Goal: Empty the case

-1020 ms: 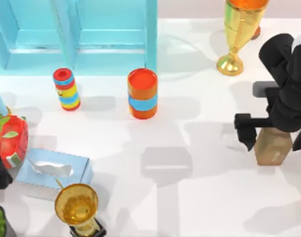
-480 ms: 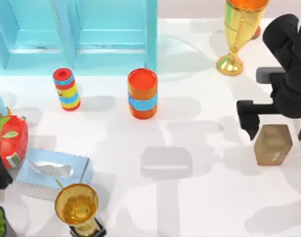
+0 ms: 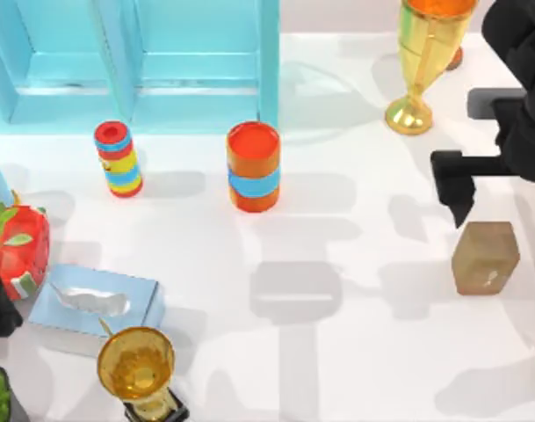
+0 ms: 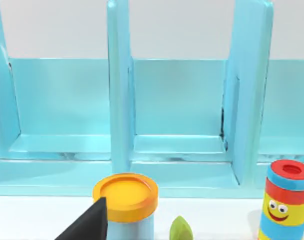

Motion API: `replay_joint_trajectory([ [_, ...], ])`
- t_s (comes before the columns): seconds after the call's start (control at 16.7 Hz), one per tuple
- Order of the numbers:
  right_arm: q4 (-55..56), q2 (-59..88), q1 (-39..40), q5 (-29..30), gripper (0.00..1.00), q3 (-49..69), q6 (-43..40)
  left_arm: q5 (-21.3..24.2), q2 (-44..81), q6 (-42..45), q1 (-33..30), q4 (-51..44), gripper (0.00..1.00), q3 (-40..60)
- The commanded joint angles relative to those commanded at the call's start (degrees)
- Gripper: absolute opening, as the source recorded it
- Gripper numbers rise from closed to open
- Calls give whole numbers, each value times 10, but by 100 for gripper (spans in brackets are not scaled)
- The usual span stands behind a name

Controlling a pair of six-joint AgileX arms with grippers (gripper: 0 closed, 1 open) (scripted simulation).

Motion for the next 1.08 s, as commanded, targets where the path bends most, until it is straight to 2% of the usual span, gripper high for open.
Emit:
replay_joint_trajectory([
  [0.18,-3,7,-7,0,100,6,-8,0,0,0,0,0,100,0],
  [0.36,-29,30,-62,0,100,53,-63,0,0,0,0,0,100,0],
  [0.84,-123,108,-373,0,100,222,-367,0,0,0,0,0,100,0],
  [1.08,-143,121,-441,0,100,261,-435,0,0,0,0,0,100,0],
])
